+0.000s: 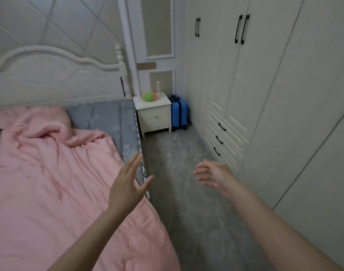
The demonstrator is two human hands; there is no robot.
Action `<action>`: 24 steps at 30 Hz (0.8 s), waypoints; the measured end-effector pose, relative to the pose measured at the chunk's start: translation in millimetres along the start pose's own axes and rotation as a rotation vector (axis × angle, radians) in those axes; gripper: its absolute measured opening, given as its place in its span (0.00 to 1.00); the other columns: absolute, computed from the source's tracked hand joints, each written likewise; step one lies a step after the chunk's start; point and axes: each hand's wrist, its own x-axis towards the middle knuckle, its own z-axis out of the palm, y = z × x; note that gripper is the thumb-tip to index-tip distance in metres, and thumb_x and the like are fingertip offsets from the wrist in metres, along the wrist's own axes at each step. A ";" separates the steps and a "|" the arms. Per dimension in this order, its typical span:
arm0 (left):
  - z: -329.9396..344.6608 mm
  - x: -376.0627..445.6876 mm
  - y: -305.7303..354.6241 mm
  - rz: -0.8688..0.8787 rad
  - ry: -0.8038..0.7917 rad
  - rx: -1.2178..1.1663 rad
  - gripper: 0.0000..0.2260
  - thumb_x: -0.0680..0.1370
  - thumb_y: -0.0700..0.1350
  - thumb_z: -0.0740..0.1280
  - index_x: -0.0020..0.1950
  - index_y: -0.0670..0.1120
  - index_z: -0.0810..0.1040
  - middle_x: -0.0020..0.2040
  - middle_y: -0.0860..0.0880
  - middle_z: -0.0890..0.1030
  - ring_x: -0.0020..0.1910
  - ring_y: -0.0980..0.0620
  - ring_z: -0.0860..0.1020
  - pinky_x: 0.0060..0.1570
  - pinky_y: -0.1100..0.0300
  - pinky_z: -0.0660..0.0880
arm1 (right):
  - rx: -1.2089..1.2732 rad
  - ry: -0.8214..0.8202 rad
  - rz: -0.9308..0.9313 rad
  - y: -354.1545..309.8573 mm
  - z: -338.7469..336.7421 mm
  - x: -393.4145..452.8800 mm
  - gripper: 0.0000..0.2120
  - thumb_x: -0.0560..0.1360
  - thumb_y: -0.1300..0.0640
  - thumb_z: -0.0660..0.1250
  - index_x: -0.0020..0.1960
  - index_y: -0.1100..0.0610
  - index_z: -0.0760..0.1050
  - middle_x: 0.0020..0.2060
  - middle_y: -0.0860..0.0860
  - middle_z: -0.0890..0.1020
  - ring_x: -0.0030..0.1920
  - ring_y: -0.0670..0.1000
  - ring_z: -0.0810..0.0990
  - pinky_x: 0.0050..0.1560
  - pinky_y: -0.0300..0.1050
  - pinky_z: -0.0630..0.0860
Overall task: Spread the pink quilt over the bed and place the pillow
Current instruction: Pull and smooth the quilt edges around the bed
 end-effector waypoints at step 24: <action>136.9 411.2 41.2 -0.160 0.062 -0.276 0.24 0.78 0.58 0.59 0.73 0.55 0.61 0.72 0.54 0.65 0.70 0.55 0.64 0.67 0.53 0.65 | -0.311 -0.026 -0.449 -316.5 -81.7 256.4 0.11 0.79 0.59 0.55 0.49 0.58 0.75 0.38 0.52 0.81 0.34 0.49 0.77 0.38 0.40 0.69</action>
